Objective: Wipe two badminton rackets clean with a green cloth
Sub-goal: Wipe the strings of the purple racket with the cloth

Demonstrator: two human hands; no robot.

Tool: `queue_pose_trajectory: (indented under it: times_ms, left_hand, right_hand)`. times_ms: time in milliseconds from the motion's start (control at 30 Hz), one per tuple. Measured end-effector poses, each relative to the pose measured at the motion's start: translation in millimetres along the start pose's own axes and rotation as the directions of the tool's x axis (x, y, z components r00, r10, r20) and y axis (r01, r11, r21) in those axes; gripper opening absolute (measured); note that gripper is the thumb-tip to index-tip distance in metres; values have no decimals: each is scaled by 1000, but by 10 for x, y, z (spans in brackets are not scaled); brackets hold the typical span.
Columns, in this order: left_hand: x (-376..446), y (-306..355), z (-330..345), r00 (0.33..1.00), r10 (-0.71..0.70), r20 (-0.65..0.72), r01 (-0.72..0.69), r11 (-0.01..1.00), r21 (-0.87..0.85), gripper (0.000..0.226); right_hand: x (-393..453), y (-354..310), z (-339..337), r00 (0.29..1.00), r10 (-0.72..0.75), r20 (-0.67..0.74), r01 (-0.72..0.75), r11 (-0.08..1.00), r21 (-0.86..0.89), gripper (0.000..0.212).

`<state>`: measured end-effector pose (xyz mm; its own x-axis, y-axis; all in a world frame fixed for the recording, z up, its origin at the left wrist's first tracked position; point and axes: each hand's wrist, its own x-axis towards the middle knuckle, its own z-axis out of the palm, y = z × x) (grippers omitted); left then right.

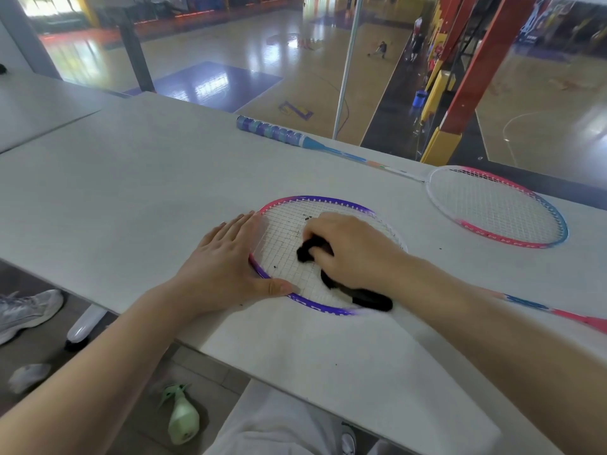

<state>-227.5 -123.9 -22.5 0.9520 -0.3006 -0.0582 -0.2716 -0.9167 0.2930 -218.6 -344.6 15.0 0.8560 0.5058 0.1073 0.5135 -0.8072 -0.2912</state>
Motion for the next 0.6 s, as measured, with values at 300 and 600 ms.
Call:
queue_pose_trajectory:
  times_ms: [300, 600]
  left_hand:
    - [10, -23, 13, 1000, -8, 15, 8, 1000, 12, 140]
    - [-10, 10, -1, 999, -4, -38, 3, 1000, -12, 145]
  right_hand:
    - [622, 387, -21, 940, 284, -188, -320, 926, -199, 17]
    - [155, -33, 22, 1000, 23, -6, -24, 995, -98, 9]
